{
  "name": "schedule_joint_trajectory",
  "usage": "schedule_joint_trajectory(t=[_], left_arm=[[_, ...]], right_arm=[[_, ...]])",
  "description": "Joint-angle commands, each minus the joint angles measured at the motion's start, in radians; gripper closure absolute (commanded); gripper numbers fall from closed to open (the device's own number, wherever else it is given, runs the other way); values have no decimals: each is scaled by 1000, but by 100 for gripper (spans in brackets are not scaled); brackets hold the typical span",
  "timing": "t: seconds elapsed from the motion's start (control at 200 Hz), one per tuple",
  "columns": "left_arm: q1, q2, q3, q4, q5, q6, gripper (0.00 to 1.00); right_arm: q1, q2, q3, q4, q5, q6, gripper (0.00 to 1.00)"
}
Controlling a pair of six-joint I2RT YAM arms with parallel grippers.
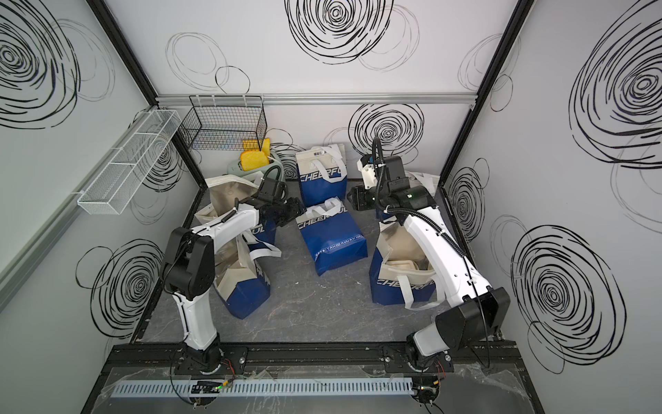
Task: Open the takeout bag
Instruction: Pick up the takeout bag at the center of the board.
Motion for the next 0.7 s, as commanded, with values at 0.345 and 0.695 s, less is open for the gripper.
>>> schedule_joint_trajectory(t=[0.345,0.695], left_arm=[[6,94,41,81,40,-50,43],[6,111,51,109,78,-19,71]], right_arm=[[-3,-28,-15,-25,22,-12,49],[-4,-26,-12,-26,26,-10,49]])
